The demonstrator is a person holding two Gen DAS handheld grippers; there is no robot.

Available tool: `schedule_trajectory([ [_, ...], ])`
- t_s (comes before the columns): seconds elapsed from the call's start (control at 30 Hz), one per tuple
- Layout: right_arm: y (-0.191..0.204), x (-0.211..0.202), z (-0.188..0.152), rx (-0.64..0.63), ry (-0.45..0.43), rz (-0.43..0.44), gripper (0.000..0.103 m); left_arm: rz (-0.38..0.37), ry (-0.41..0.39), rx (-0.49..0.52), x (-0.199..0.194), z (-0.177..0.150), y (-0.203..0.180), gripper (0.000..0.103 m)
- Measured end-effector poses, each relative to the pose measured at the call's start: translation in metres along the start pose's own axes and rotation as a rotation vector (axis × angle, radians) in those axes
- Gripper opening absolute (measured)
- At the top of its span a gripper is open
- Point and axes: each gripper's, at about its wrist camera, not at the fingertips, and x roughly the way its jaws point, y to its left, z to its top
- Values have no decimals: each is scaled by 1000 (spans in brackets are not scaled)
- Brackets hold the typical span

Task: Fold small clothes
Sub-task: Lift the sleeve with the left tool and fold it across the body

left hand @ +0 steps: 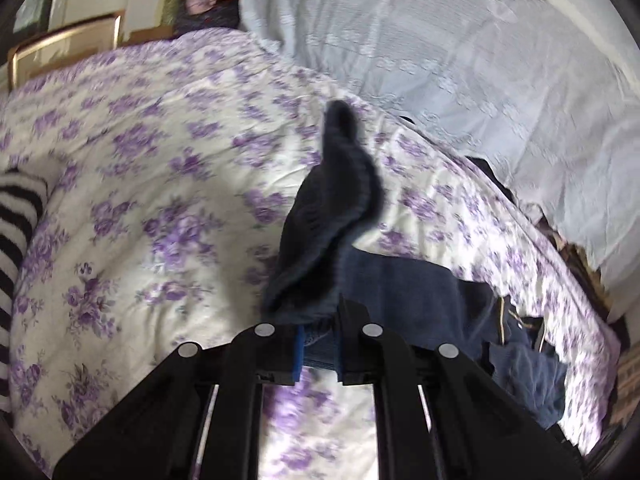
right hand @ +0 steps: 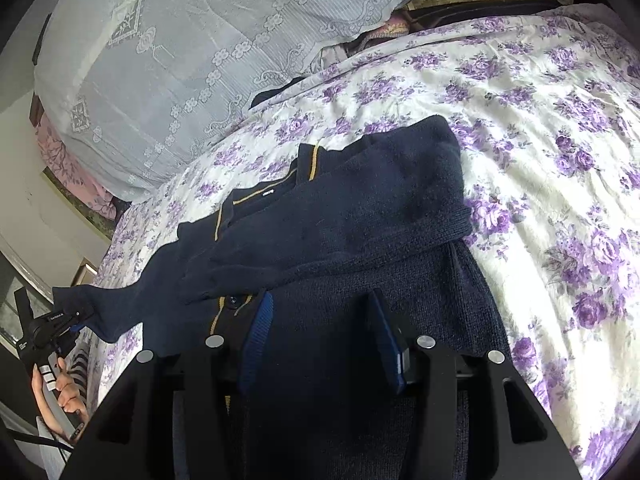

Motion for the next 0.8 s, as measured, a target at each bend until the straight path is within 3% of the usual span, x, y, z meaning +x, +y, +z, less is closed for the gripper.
schedule_trajectory([
  [0.27,-9,-34,14,84,-73,73,51,-12,-20,142,-21,-6,-77,10],
  [0.8,-39,-37,24,227,-66,110,52,-74,1,314,-11,-38,-205,10],
])
